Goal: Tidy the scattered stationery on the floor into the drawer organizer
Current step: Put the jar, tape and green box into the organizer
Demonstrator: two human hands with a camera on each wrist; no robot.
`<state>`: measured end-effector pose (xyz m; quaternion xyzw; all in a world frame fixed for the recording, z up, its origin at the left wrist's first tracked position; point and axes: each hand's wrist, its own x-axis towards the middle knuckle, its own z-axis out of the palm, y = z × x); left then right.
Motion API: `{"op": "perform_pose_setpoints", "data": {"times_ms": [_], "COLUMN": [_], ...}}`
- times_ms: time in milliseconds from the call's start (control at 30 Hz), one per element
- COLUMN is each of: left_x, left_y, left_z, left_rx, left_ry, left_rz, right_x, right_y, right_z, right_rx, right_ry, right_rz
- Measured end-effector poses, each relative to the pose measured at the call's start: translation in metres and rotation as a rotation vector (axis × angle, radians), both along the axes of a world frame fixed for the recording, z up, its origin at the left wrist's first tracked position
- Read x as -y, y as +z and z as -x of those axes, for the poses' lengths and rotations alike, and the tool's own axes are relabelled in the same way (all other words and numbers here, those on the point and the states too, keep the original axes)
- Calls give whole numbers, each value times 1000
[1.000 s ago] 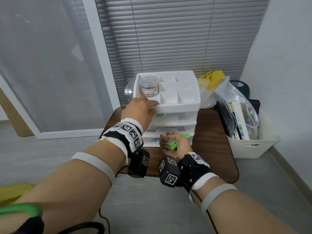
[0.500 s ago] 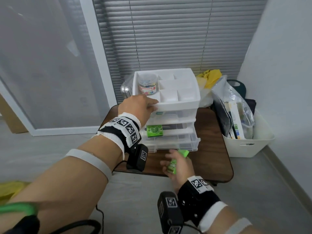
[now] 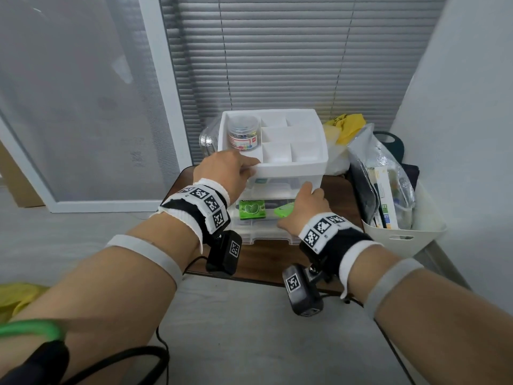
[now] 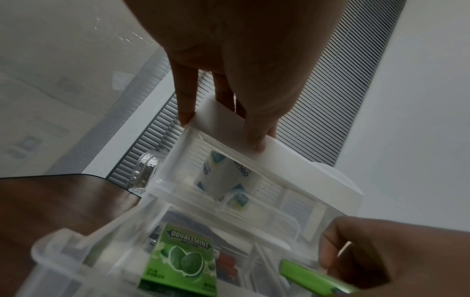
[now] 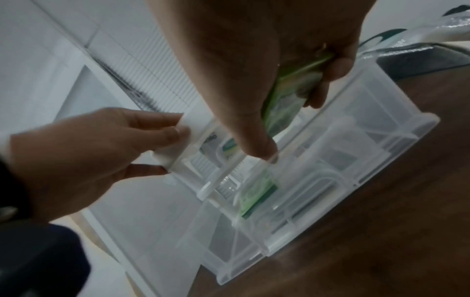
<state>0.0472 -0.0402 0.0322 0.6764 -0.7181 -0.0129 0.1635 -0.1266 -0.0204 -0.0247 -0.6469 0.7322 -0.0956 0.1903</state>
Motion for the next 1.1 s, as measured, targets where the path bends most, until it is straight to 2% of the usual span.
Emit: {"op": "perform_pose_setpoints", "data": {"times_ms": [133, 233, 300, 433, 567, 667, 900, 1100], "left_x": [2, 3, 3, 3, 0, -2, -6, -36], "left_y": [-2, -4, -6, -8, -8, -8, -22, -52], "left_z": [-1, -2, -1, 1, 2, 3, 10, 42], "left_rx": [-12, -11, -7, -20, -50, -67, -102, -8], "left_ry": [3, -2, -1, 13, 24, 13, -50, 76], "left_rz": [3, 16, 23, 42, 51, 57, 183, 352], "right_x": [5, -18, -41, -65, -49, -32, -9, -43], "right_y": [-20, -29, -33, -51, -64, -61, -53, -62], "right_z": [-4, 5, 9, 4, -9, -16, -18, 17], "right_rx": [89, -4, 75, 140, 404, 372, 310, 460], "right_ry": [29, 65, 129, 291, 278, 314, 308, 282], "right_rz": [137, 428, 560, 290, 138, 63, 17, 124]}}
